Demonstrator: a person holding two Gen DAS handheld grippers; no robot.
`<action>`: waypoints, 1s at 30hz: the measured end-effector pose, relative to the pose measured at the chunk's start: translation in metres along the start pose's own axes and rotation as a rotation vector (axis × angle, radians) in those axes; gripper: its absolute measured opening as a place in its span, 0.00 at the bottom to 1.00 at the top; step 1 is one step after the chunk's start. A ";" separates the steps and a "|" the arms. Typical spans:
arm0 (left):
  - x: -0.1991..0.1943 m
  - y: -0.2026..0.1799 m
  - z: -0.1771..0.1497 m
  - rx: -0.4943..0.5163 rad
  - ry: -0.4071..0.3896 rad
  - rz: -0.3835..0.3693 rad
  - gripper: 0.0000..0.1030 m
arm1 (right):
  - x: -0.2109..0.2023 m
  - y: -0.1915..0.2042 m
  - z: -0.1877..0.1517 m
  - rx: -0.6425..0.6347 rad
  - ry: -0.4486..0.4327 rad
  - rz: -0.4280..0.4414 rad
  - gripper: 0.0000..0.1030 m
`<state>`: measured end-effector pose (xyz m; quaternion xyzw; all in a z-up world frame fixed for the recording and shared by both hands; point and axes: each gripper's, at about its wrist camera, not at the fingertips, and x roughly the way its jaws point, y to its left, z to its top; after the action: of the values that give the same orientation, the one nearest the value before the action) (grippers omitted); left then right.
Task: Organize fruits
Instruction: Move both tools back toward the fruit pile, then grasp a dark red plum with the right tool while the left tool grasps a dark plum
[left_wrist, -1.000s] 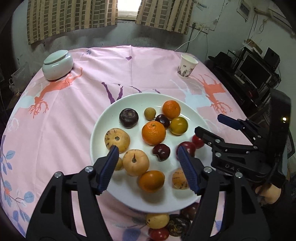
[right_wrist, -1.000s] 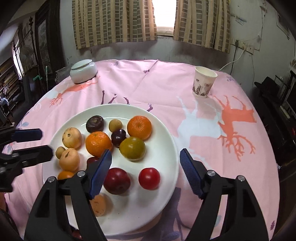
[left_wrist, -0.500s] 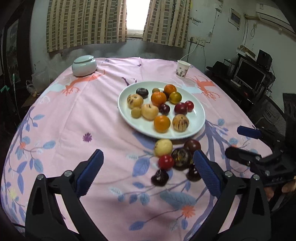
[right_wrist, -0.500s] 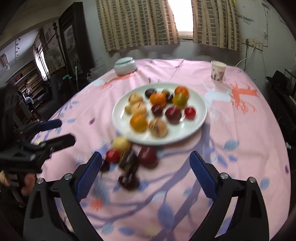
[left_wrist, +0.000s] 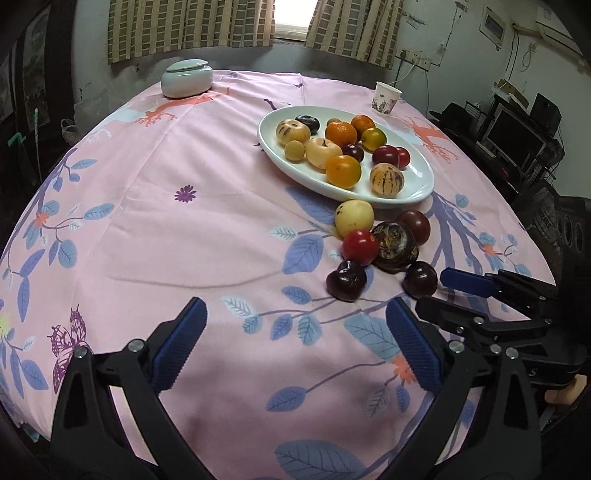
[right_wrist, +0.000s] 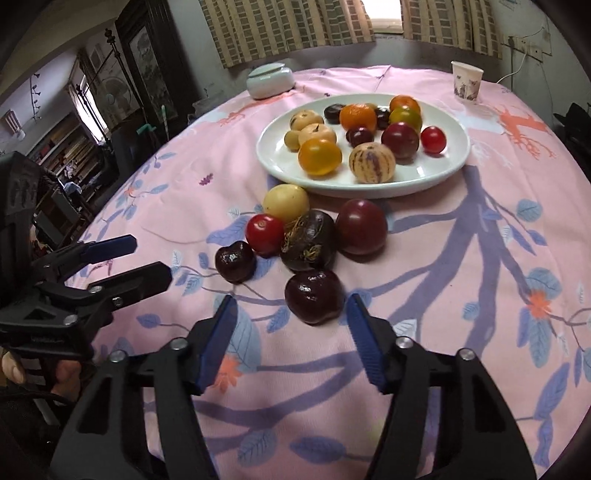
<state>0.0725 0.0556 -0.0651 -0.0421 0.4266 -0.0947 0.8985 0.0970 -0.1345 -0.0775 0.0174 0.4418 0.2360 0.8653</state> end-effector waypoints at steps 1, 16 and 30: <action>0.000 0.001 0.000 -0.004 0.001 0.000 0.96 | 0.003 0.001 0.001 -0.005 0.000 -0.010 0.59; 0.036 -0.027 0.008 0.050 0.075 -0.036 0.96 | -0.025 -0.024 -0.005 0.070 -0.008 -0.083 0.35; 0.048 -0.035 0.010 0.050 0.082 -0.031 0.31 | -0.043 -0.031 -0.013 0.122 -0.050 -0.067 0.35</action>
<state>0.1052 0.0115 -0.0900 -0.0223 0.4597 -0.1209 0.8795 0.0777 -0.1829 -0.0600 0.0613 0.4339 0.1790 0.8808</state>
